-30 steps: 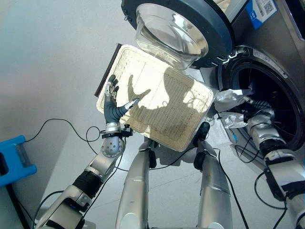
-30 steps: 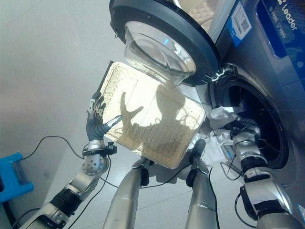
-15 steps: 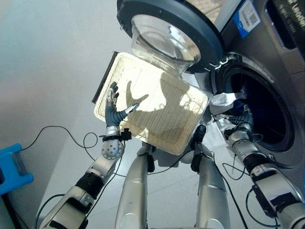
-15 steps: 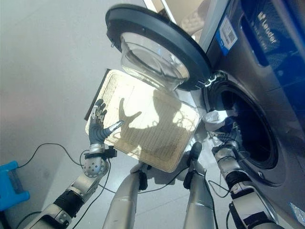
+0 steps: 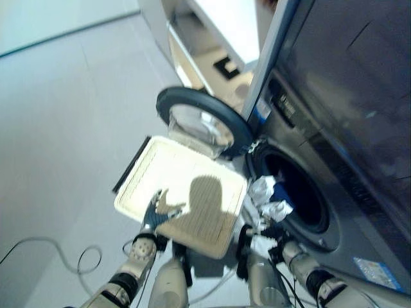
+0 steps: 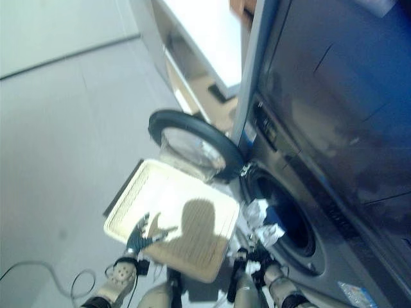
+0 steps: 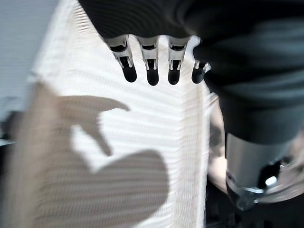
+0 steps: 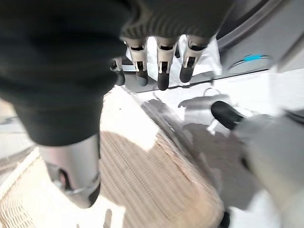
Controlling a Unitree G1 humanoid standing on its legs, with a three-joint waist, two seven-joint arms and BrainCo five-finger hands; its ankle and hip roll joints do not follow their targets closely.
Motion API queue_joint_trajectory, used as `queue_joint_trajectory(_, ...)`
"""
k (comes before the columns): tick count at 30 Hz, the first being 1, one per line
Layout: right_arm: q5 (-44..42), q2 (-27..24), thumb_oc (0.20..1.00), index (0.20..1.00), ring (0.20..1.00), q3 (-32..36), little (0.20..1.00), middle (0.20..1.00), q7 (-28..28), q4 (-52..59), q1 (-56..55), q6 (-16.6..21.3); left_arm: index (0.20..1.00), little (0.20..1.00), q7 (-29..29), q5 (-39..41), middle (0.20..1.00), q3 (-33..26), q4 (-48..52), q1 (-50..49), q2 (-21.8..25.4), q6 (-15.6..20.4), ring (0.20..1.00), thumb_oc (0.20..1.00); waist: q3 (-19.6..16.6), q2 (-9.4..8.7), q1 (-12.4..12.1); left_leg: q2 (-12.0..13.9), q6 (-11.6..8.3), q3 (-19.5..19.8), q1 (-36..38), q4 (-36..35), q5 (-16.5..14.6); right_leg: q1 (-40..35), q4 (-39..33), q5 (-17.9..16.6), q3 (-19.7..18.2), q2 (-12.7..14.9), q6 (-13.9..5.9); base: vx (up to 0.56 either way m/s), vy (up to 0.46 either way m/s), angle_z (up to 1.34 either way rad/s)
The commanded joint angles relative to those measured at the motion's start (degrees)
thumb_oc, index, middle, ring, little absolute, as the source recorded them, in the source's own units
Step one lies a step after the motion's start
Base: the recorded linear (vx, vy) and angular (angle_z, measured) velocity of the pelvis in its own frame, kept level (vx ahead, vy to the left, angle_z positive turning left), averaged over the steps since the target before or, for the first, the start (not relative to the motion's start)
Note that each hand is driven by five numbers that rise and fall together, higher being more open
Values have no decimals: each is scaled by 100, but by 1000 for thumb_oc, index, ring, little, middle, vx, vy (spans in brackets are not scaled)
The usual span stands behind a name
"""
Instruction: Put the clothes into the washing machine.
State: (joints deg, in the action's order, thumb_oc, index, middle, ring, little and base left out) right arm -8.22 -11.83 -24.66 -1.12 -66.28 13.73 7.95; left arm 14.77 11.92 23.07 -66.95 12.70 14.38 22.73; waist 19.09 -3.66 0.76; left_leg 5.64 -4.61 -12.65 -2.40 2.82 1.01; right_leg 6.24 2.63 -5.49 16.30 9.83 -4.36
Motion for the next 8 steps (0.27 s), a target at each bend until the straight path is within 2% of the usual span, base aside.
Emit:
queue_joint_trajectory(1,233,-140,1000,1000,1000,21,1000,1000,292,-34,183,-258,1000,1000,-466,-388,1000,-105,-28,145,-258,-119,1000,1000,-314,111,-9,-149,26,-155,61,181,-177,-344,352,572,-122,-167,-171,272,-19,-7)
queue_joint_trajectory(5,295,-18,1000,1000,1000,-14,1000,1000,305,-115,62,-374,1000,1000,-596,-568,1000,-5,-80,62,-321,-254,1000,1000,-597,61,9,-128,30,-208,297,-45,-117,-554,88,459,-180,-201,-201,113,-18,-8)
queue_joint_trajectory(6,405,60,1000,1000,1000,-40,1000,1000,385,-169,-3,-423,1000,1000,-771,-574,1000,29,-160,11,-382,-487,1000,1000,-793,55,25,-108,24,-203,474,-269,-42,-719,-129,373,-246,-248,-211,134,-22,-7)
queue_joint_trajectory(7,652,96,1000,1000,1000,-66,1000,1000,381,-186,-37,-455,1000,1000,-756,-699,1000,32,-225,-29,-411,-516,1000,1000,-902,57,25,-88,-5,-171,548,-424,37,-813,-265,317,-298,-281,-227,168,-45,-9)
queue_joint_trajectory(8,966,106,1000,1000,1000,-126,1000,1000,356,-184,-72,-438,1000,1000,-721,-770,1000,32,-255,-62,-433,-724,1000,1000,-986,50,16,-74,-33,-123,626,-541,96,-914,-418,264,-331,-303,-236,124,-53,-8)
